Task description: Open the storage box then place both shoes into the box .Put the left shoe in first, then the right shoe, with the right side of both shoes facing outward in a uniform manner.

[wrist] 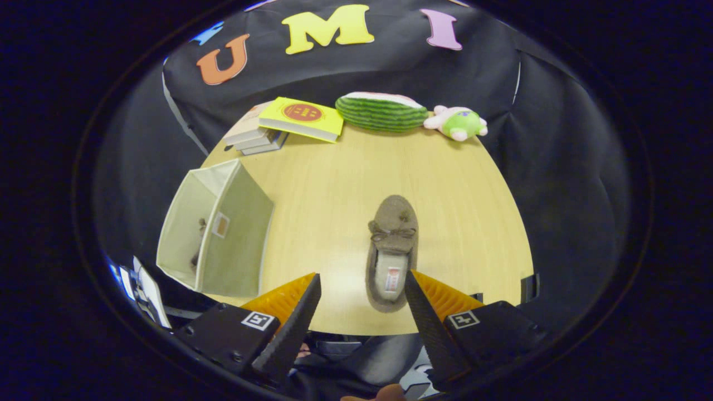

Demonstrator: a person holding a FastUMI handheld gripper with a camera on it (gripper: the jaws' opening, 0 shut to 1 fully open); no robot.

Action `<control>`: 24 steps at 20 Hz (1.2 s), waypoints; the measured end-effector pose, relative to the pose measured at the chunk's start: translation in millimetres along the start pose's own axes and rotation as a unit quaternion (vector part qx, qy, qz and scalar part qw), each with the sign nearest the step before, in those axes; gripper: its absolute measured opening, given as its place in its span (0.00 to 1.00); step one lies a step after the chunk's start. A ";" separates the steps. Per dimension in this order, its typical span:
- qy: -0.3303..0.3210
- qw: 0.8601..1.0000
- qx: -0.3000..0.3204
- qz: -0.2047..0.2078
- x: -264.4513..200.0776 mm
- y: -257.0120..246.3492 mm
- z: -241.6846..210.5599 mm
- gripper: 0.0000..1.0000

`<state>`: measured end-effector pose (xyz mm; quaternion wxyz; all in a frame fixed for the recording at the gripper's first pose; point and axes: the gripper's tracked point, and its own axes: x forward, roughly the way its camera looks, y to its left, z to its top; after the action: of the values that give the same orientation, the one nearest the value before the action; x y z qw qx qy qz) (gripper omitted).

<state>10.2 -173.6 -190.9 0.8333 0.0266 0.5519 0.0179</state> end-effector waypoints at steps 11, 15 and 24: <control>0.085 0.994 0.054 0.032 81.7 -52.0 -17.1 0.96; 0.110 0.990 0.078 0.042 107.0 -60.4 -20.8 0.80; 0.132 0.979 0.146 0.056 122.1 -56.6 -27.6 0.26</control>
<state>32.5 -222.2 -317.5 0.7381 0.1759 0.6512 -0.0127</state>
